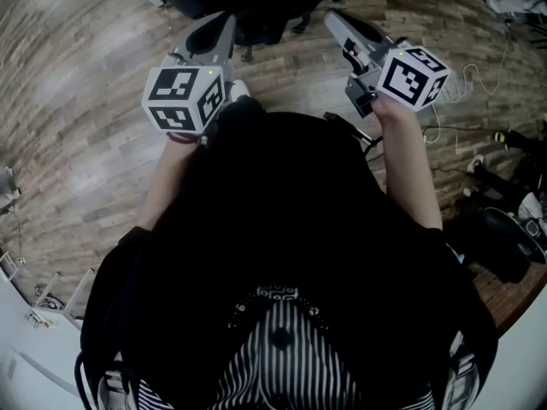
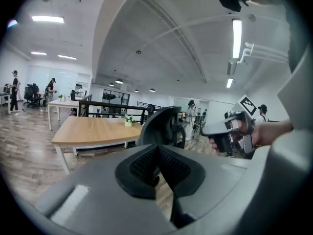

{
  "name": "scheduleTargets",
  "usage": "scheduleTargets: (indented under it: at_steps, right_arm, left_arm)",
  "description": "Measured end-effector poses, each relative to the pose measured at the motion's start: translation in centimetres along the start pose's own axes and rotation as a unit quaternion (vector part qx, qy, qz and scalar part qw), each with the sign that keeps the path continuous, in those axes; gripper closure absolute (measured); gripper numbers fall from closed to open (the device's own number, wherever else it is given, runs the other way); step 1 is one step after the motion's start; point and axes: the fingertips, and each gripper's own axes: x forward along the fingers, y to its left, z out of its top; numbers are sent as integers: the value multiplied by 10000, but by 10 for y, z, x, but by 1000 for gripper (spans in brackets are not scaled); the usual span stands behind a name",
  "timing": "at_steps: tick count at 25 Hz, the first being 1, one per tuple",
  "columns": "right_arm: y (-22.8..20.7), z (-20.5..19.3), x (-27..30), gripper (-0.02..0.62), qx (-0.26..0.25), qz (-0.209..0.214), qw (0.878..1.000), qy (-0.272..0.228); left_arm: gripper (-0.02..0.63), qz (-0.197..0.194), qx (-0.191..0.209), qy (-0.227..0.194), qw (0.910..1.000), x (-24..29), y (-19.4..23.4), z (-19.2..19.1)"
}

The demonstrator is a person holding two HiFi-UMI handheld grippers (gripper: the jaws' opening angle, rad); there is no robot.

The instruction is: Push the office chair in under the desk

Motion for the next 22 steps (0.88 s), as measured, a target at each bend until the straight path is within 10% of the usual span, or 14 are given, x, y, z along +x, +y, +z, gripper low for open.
scheduleTargets:
  at_steps: [8,15,22]
  right_arm:
    - [-41,38,16,595,-170,-555,9982,-141]
    - [-56,61,11,551,-524,-1046,9927,-295]
    - [-79,78,6,484,-524,-1602,9848,-414]
  left_arm:
    - [599,-275,281,158,9991,50,14,23]
    - [279,-227,272,408,9985,82,29,23]
    - [262,-576,287,371,9972,101,36,33]
